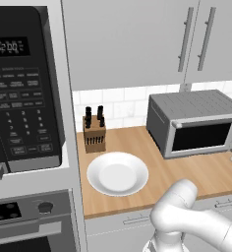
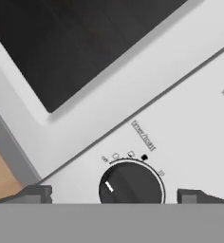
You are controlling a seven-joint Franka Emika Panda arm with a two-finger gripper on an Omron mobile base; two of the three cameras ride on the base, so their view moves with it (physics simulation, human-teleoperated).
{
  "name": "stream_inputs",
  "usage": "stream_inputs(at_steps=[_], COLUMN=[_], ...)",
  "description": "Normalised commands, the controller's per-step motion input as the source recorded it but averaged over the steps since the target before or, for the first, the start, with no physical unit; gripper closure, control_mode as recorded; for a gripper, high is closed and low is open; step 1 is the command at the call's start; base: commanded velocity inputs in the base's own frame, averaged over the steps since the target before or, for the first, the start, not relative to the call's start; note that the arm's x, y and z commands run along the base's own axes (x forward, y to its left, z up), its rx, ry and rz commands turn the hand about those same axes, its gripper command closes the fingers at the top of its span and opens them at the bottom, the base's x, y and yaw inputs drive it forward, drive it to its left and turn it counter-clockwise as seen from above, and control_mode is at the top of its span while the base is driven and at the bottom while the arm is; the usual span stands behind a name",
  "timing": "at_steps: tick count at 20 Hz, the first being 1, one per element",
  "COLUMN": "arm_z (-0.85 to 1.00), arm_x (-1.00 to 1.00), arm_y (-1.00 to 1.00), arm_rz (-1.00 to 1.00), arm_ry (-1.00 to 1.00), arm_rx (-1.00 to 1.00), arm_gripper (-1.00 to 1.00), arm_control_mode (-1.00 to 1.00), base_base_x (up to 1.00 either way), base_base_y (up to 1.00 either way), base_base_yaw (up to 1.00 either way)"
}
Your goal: Pick up the kebab skewer and baguette bread, and place them inside the toaster oven. Close the toaster oven door and start by setting the timer.
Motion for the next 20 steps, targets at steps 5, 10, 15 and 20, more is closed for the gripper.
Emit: stream_inputs(at_steps=[5, 10, 15, 20], arm_z=[-0.01, 0.00, 0.00, 0.00], arm_x=[0.01, 0.00, 0.00, 0.00], arm_y=[0.00, 0.00, 0.00, -0.01], arm_rz=[0.00, 0.00, 0.00, 0.00], arm_ry=[-0.11, -0.14, -0.09, -0.01], arm_rx=[-0.09, -0.09, -0.08, -0.08], arm_gripper=[-1.00, -1.00, -1.00, -1.00], arm_control_mode=[-1.00, -1.00, -1.00, -1.00], base_base_x=[0.00, 0.00, 0.00, 0.00], base_base_y=[0.00, 0.00, 0.00, 0.00], base_base_yaw=[0.00, 0.00, 0.00, 0.00])
